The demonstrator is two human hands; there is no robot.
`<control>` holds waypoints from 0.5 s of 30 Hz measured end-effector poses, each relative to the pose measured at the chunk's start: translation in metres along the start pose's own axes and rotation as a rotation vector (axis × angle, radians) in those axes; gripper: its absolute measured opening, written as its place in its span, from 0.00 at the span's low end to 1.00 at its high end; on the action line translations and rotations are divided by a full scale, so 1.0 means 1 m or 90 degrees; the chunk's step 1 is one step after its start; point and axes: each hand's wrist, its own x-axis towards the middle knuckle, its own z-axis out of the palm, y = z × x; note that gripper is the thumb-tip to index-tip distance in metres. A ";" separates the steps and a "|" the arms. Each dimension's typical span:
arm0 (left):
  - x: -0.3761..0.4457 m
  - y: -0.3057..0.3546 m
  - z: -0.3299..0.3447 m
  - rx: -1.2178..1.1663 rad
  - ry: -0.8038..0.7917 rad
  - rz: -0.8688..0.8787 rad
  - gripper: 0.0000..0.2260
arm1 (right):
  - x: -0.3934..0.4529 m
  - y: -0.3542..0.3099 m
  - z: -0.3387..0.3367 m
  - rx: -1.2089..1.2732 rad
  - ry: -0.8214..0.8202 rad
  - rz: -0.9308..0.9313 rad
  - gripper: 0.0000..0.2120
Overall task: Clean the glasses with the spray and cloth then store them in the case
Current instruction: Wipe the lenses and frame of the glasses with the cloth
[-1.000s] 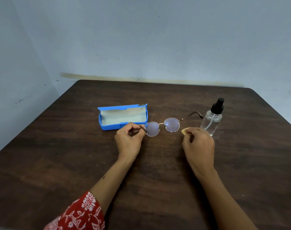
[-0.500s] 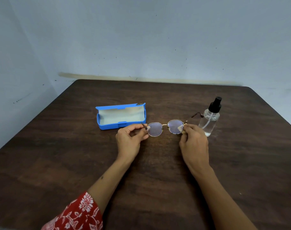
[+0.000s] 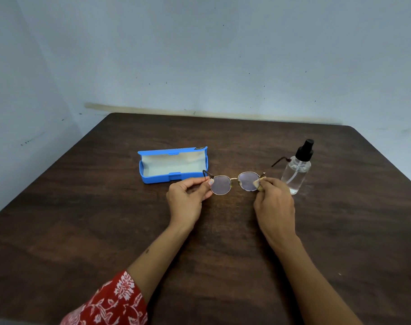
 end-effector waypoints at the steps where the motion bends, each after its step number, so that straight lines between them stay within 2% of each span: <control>1: 0.000 0.000 0.000 -0.002 0.006 0.005 0.07 | -0.001 0.000 -0.001 0.006 0.008 0.002 0.12; 4: 0.001 0.001 -0.001 -0.006 0.034 0.020 0.06 | -0.002 0.001 -0.007 0.066 0.041 0.028 0.10; 10: 0.004 0.004 -0.004 -0.004 0.070 0.046 0.06 | -0.007 -0.008 -0.010 0.166 0.039 0.072 0.09; 13: 0.006 0.002 -0.004 0.002 0.077 0.052 0.05 | -0.016 -0.023 -0.006 0.216 0.066 -0.007 0.10; 15: 0.007 0.002 -0.004 0.017 0.078 0.060 0.06 | -0.021 -0.030 0.000 0.216 0.088 -0.129 0.09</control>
